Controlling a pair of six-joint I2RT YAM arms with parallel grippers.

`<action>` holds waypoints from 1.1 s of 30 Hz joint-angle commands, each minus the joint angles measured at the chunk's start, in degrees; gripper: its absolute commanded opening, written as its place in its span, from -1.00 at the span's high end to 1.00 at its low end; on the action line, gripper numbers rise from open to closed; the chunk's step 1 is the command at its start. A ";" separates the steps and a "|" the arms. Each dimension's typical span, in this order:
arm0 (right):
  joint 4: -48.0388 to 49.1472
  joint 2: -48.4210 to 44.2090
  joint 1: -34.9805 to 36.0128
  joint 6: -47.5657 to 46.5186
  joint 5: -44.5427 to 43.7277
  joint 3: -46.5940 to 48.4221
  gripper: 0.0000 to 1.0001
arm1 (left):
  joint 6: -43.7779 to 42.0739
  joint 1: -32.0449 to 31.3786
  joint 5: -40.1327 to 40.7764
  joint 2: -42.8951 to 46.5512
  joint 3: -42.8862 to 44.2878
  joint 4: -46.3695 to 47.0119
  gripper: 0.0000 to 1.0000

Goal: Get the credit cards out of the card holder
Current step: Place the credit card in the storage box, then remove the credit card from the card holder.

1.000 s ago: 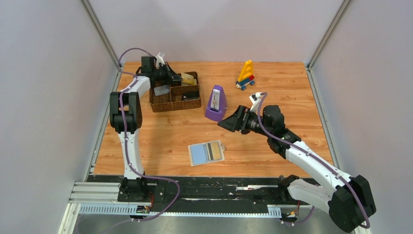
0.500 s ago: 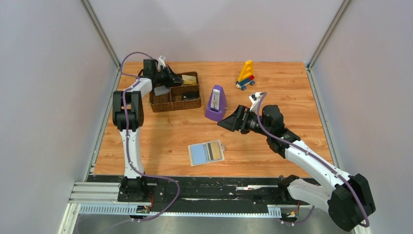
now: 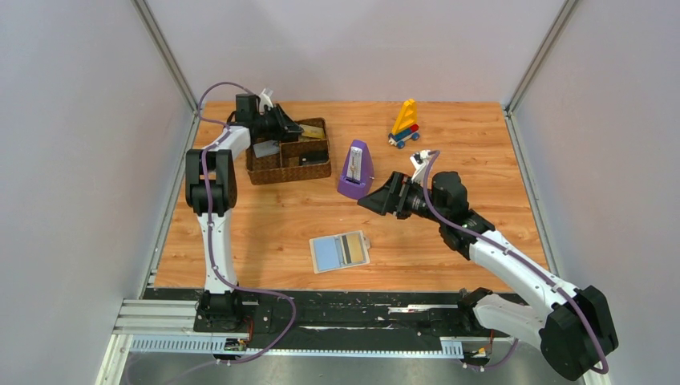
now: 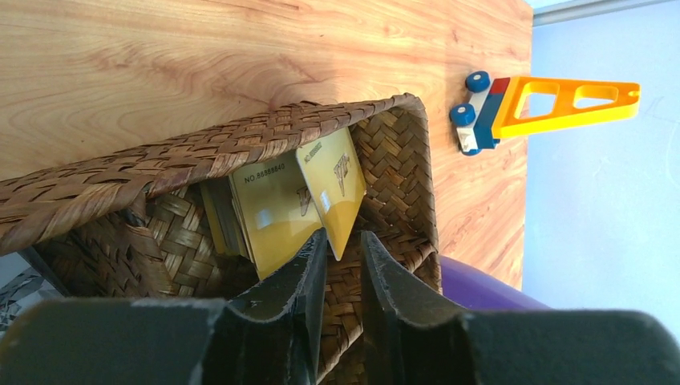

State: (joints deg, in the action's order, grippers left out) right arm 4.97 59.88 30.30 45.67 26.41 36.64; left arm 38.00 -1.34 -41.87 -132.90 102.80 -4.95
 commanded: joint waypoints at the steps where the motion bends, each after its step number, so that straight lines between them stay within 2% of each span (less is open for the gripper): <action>1: 1.73 0.11 0.28 -0.96 -0.75 2.64 -1.00 | -1.78 0.29 0.07 -0.39 2.43 -0.68 0.38; 11: 0.21 0.69 0.28 -0.58 -0.94 3.10 -1.00 | -3.92 0.29 1.31 1.42 3.68 -4.91 0.14; 19: -9.61 1.33 0.37 -3.95 -4.36 7.25 -1.00 | -3.89 0.29 0.31 4.04 4.26 -7.53 0.06; 23: -16.21 3.08 0.37 -4.99 -6.00 10.22 -0.99 | -2.49 -0.02 -3.62 7.53 1.42 -6.38 0.05; 27: -21.68 4.72 0.37 -4.72 -5.71 11.90 -0.87 | -2.68 -0.28 -4.62 12.96 -2.86 -6.37 0.04; 33: -23.54 5.07 0.70 -2.52 -4.21 9.27 -0.73 | -4.88 -0.44 -3.15 23.77 -12.23 -10.57 0.03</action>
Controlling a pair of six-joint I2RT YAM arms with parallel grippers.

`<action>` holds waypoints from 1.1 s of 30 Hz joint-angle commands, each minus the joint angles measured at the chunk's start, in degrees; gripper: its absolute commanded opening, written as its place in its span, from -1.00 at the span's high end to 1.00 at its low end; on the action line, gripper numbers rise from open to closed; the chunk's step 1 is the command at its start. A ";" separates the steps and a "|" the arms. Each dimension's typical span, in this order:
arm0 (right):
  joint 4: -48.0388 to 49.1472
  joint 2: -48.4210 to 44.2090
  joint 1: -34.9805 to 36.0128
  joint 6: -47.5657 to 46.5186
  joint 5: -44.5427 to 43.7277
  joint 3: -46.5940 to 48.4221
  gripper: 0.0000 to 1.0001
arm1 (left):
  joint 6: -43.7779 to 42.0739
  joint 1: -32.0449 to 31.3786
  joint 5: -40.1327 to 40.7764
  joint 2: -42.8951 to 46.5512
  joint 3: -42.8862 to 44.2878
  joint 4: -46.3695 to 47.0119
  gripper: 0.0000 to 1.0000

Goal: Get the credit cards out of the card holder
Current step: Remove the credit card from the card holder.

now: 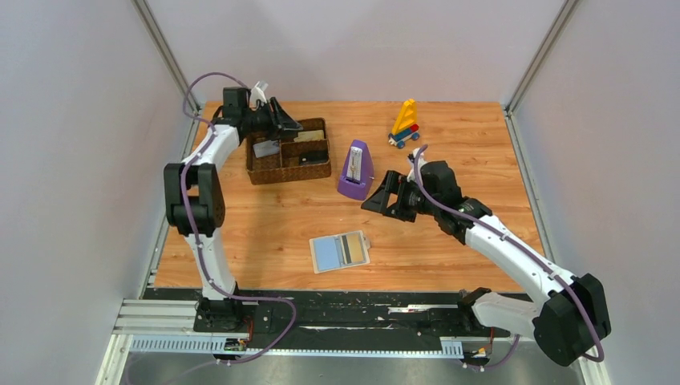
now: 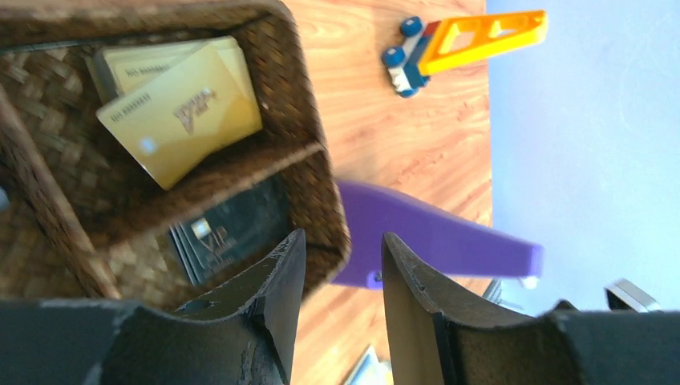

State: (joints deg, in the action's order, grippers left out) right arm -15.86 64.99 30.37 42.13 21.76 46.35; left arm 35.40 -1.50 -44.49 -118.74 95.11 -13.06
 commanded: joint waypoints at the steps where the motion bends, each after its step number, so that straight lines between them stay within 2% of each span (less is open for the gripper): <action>1: -2.79 0.04 0.85 1.12 0.68 -1.04 -0.70 | -2.84 -0.40 0.01 12.44 -5.84 -2.87 0.03; 5: -2.53 0.67 1.84 1.39 1.19 -3.18 -0.49 | -5.11 -2.13 2.28 22.07 -15.08 -5.89 0.03; 9: -1.51 3.02 4.22 1.99 1.75 -2.93 -0.29 | -5.51 -6.95 3.94 31.82 -25.82 -5.66 0.04; 19: 1.41 10.93 12.20 4.09 -0.76 -0.29 -0.22 | -2.69 -16.71 6.13 48.47 -48.94 -2.59 0.10; 25: 3.34 14.30 13.05 3.82 -2.90 0.06 -0.17 | 3.65 -18.48 4.93 52.51 -59.71 6.19 0.15; 33: 4.35 18.40 13.05 2.53 -5.17 0.56 -0.14 | 4.16 -20.81 4.99 47.68 -64.14 10.02 0.26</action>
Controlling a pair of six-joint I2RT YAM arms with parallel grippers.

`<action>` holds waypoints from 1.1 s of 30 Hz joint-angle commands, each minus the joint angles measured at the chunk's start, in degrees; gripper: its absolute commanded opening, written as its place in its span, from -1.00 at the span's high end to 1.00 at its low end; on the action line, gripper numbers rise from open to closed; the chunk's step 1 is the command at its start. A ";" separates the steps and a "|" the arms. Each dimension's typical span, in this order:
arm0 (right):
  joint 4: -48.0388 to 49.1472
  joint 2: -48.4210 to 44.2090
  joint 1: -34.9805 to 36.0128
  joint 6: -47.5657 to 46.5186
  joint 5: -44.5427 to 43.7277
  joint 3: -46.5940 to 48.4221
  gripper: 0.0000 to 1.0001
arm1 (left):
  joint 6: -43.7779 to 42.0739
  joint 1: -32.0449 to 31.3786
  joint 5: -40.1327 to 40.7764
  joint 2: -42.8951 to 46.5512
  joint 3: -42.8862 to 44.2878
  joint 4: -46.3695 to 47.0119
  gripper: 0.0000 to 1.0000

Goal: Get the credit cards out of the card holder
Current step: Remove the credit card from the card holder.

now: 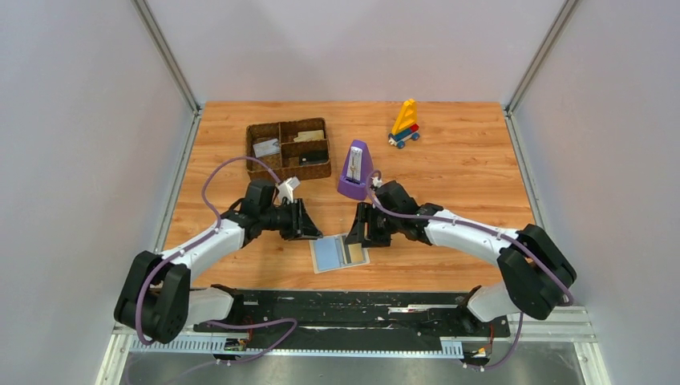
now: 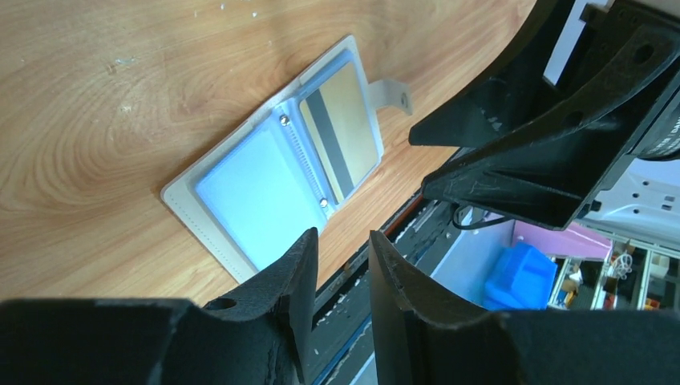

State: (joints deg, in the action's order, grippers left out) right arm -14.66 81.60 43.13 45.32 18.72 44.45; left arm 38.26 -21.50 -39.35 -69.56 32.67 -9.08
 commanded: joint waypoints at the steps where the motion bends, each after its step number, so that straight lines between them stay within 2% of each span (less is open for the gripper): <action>1: 3.36 2.33 0.28 -0.75 -2.12 2.61 -0.13 | 1.51 -1.02 0.10 -1.74 -2.15 6.73 0.26; 9: 4.72 5.85 0.28 -1.46 -3.15 3.21 -0.04 | 0.44 -1.98 0.15 -9.12 -4.52 10.48 0.33; 17: 5.26 6.55 0.28 -2.04 -7.69 1.26 -0.04 | -1.28 -2.45 3.56 -10.74 -5.19 9.35 0.35; 33: 8.62 8.04 0.32 -3.04 -7.21 -1.12 -0.01 | -1.98 -2.41 3.49 -12.88 -5.51 9.36 0.37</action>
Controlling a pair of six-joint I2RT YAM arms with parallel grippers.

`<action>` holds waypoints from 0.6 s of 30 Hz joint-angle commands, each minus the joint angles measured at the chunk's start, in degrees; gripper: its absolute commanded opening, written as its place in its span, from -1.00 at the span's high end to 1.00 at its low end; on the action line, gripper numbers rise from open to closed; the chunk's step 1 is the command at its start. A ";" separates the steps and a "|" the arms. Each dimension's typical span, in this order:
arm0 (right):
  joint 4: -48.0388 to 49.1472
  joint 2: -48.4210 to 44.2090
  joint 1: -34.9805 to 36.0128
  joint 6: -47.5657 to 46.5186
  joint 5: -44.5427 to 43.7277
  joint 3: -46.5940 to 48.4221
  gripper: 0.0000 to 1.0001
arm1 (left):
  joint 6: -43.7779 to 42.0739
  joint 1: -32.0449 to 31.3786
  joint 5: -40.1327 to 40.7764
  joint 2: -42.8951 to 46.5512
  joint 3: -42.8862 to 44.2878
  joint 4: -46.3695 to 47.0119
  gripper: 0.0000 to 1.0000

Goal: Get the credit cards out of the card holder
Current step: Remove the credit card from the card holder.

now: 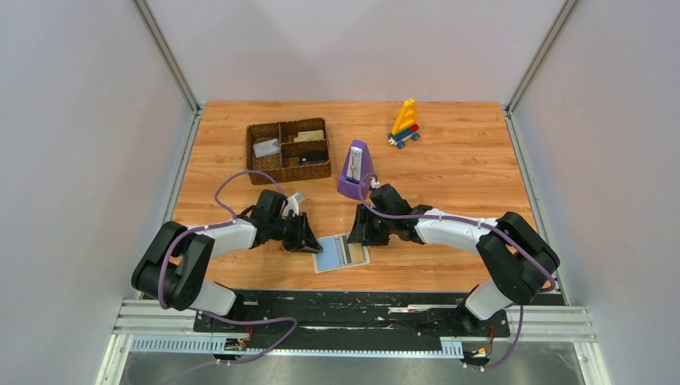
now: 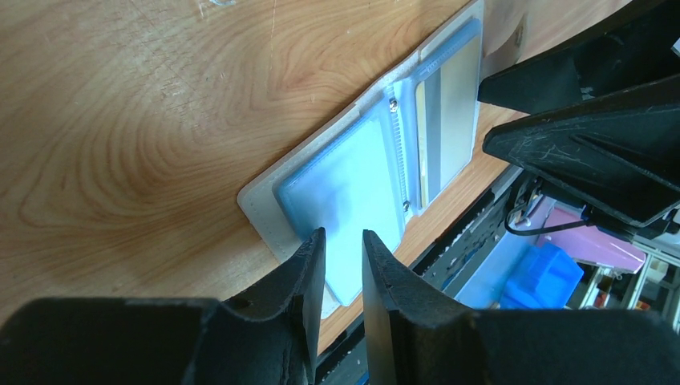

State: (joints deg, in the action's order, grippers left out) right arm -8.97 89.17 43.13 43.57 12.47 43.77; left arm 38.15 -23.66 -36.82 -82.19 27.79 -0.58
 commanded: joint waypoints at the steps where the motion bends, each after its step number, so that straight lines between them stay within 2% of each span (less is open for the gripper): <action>1: 2.91 0.49 0.37 -1.30 -0.97 -0.44 0.00 | -1.88 -0.25 0.96 -0.25 -0.63 0.85 0.37; 18: 6.86 1.25 0.46 -0.49 4.88 -0.36 0.09 | -1.45 -0.25 0.87 -0.01 -0.98 1.51 0.37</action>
State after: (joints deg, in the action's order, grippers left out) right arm -6.07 89.95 43.22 43.11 14.61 43.42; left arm 38.06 -23.66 -36.84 -82.19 27.75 -0.51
